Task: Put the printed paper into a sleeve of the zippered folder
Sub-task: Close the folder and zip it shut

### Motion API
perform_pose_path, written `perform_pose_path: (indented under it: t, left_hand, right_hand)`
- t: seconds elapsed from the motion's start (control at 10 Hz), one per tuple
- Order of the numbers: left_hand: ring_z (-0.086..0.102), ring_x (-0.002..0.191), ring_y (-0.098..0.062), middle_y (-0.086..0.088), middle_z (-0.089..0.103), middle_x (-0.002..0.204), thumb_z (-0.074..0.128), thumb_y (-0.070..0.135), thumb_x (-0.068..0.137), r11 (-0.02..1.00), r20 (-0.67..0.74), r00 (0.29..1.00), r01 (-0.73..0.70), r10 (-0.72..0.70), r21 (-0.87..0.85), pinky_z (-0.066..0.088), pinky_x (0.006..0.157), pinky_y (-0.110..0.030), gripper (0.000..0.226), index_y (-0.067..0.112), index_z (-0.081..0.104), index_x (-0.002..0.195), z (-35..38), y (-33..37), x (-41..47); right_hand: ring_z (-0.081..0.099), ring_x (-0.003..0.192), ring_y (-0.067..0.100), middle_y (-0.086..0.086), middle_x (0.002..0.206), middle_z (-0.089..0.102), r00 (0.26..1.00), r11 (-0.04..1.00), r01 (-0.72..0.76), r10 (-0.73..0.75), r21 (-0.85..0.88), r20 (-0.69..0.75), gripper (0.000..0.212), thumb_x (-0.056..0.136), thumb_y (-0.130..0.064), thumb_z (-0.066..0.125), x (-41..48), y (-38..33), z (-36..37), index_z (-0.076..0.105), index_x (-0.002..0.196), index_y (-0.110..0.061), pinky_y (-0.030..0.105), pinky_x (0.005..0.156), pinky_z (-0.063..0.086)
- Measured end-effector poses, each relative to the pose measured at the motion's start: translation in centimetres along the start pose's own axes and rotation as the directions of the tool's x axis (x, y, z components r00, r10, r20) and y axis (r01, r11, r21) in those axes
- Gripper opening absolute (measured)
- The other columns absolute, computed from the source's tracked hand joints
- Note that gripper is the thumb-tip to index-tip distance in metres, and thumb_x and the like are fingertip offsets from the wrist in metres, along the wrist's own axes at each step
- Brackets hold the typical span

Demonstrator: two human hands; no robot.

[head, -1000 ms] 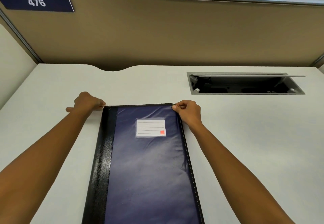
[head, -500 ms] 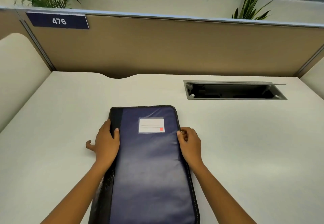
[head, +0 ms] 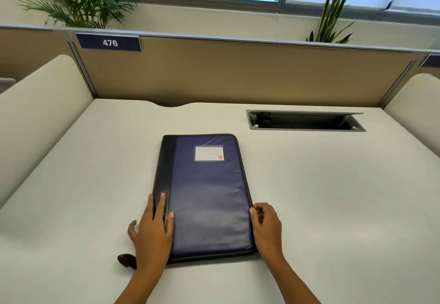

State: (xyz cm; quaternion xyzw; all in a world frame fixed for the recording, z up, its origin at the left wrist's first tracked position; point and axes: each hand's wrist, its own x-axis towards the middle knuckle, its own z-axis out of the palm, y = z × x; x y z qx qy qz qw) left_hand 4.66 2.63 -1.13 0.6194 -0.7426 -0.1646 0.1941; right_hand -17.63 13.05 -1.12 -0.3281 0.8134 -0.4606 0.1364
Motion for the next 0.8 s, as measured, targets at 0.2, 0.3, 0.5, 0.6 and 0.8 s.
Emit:
perform_pose_path:
  t: [0.2,0.3,0.5,0.6,0.8]
  left_hand:
    - [0.045,0.131,-0.032,-0.017,0.032,0.153,0.043,0.03,0.099,0.99,0.024,0.998,-0.053,0.05,0.128,0.024,0.111,-0.052,0.052,0.015,0.031,0.147,0.2,0.5,1.2]
    - [0.044,0.132,-0.035,-0.019,0.03,0.153,0.041,0.031,0.099,0.988,0.044,0.997,-0.076,0.071,0.132,0.029,0.109,-0.051,0.053,0.013,0.029,0.148,0.2,0.4,1.6]
    - [0.04,0.134,-0.033,-0.017,0.031,0.152,0.038,0.029,0.1,0.994,0.017,0.996,-0.09,0.089,0.06,0.033,0.109,-0.045,0.05,0.013,0.03,0.147,-0.4,0.5,1.1]
    - [0.035,0.137,-0.033,-0.017,0.032,0.152,0.039,0.027,0.1,0.994,0.009,0.996,-0.094,0.093,0.051,0.031,0.112,-0.043,0.051,0.009,0.029,0.147,-0.8,0.7,0.9]
    - [0.009,0.148,-0.026,-0.01,0.008,0.161,0.026,0.032,0.102,0.976,-0.065,0.98,-0.179,0.188,0.126,0.01,0.121,-0.038,0.058,0.007,0.007,0.151,-2.4,2.9,1.3]
  right_hand:
    - [0.053,0.078,0.019,0.006,0.091,0.059,1.0,0.998,-0.027,0.026,-0.062,-0.006,0.012,0.096,-0.015,0.049,0.9,-1.0,0.6,0.057,0.091,-0.007,0.025,0.07,0.038]
    - [0.056,0.081,0.021,0.006,0.092,0.06,1.0,0.996,-0.019,0.018,-0.091,-0.022,0.014,0.096,-0.018,0.049,0.8,-0.9,0.7,0.058,0.092,-0.007,0.026,0.071,0.041]
    - [0.053,0.087,0.019,0.007,0.104,0.061,0.997,0.984,0.0,-0.014,-0.178,-0.078,0.017,0.098,-0.017,0.042,-0.1,-1.5,1.2,0.057,0.103,-0.01,0.028,0.078,0.045]
    - [0.052,0.092,0.018,0.006,0.113,0.059,0.998,0.986,-0.052,0.044,-0.16,-0.052,0.021,0.098,-0.017,0.04,0.0,-2.1,0.9,0.054,0.113,-0.013,0.024,0.081,0.04]
    - [0.031,0.139,0.021,-0.002,0.148,0.037,0.973,0.946,0.228,-0.217,-0.23,0.074,0.041,0.101,-0.022,0.032,0.5,-4.6,-0.3,0.035,0.142,-0.017,0.029,0.113,0.026]
